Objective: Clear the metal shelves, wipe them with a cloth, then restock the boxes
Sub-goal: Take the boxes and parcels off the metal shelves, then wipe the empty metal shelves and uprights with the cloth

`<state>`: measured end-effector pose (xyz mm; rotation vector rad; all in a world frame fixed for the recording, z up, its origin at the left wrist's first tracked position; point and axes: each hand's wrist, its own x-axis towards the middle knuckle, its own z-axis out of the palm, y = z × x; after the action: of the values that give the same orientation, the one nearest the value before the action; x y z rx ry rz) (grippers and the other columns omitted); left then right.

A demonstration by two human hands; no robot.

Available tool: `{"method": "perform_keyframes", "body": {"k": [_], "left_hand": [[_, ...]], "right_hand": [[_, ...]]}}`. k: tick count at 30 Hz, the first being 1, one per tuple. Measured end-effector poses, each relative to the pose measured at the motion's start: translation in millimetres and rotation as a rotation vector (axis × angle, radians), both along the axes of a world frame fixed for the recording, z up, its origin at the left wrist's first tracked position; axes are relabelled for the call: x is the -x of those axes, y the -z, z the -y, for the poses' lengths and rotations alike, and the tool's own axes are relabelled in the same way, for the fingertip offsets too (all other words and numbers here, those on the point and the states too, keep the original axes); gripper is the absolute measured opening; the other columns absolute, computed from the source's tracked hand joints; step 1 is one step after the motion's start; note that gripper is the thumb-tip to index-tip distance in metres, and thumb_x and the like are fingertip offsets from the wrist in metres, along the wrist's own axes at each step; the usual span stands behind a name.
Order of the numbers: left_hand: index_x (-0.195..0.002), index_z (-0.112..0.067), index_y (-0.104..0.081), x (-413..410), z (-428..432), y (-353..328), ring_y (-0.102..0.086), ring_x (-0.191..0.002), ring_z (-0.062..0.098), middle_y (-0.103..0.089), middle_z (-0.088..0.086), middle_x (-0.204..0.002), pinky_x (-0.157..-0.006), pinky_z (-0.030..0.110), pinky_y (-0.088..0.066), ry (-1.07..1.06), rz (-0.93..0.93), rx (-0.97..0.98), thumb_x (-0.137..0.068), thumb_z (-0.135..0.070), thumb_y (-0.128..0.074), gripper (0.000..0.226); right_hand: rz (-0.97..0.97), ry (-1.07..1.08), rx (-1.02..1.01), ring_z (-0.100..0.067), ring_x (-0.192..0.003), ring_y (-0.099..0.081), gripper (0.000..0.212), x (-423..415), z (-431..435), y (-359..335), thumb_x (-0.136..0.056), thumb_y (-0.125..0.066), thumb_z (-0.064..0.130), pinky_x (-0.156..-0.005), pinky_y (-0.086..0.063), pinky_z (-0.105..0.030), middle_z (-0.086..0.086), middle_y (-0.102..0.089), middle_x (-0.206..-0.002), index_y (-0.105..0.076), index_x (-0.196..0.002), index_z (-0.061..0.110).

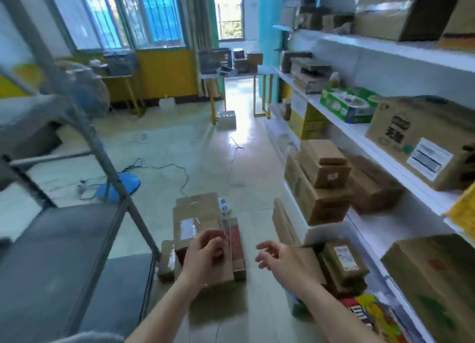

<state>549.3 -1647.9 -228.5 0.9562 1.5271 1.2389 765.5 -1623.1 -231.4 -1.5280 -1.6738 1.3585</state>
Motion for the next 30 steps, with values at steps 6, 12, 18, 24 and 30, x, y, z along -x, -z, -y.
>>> {"method": "perform_keyframes", "body": {"k": [6, 12, 18, 24, 30], "left_hand": [[-0.102, -0.011, -0.071, 88, 32, 5, -0.071, -0.094, 0.023, -0.075, 0.006, -0.100, -0.072, 0.029, -0.054, -0.395, 0.051, -0.016, -0.097, -0.003, -0.058, 0.016], [-0.100, -0.008, -0.070, 119, 52, 14, -0.070, -0.092, 0.027, -0.074, 0.011, -0.097, -0.072, 0.028, -0.053, -0.662, 0.080, 0.016, -0.099, 0.001, -0.055, 0.017], [-0.100, -0.004, -0.067, 104, 50, 20, -0.069, -0.076, 0.015, -0.075, 0.011, -0.096, -0.067, 0.024, -0.053, -0.913, 0.126, 0.042, -0.099, 0.003, -0.052, 0.017], [-0.091, -0.007, -0.067, 94, 69, -1, -0.067, -0.078, 0.021, -0.074, 0.004, -0.085, -0.071, 0.032, -0.049, -1.213, 0.110, -0.042, -0.097, 0.008, -0.052, 0.022], [-0.095, -0.008, -0.066, 106, 180, -63, -0.069, -0.078, 0.012, -0.075, -0.005, -0.083, -0.070, 0.024, -0.051, -1.493, -0.124, -0.147, -0.097, 0.007, -0.054, 0.019]], "right_hand": [[0.034, -0.346, -0.011, -0.006, -0.085, -0.071, 0.011, 105, -33, -9, -0.098, -0.064, 0.023, -0.078, -0.057, -0.023, 0.007, -0.074, -0.096, -0.068, -0.106, 0.031], [0.068, -0.604, 0.010, -0.012, -0.094, -0.070, 0.015, 161, -61, 4, -0.097, -0.065, 0.019, -0.094, -0.056, -0.039, 0.004, -0.074, -0.098, -0.070, -0.104, 0.032], [0.094, -0.808, 0.060, -0.002, -0.084, -0.068, 0.017, 183, -97, 18, -0.100, -0.059, 0.019, -0.083, -0.059, -0.026, 0.005, -0.072, -0.102, -0.068, -0.112, 0.027], [0.053, -1.057, 0.020, 0.000, -0.077, -0.071, 0.018, 244, -108, 7, -0.100, -0.058, 0.013, -0.084, -0.061, -0.032, 0.004, -0.074, -0.094, -0.068, -0.111, 0.023], [-0.128, -1.416, -0.083, -0.011, -0.077, -0.074, 0.024, 337, -10, -60, -0.096, -0.057, 0.006, -0.084, -0.059, -0.041, 0.002, -0.077, -0.084, -0.069, -0.101, 0.026]]}}
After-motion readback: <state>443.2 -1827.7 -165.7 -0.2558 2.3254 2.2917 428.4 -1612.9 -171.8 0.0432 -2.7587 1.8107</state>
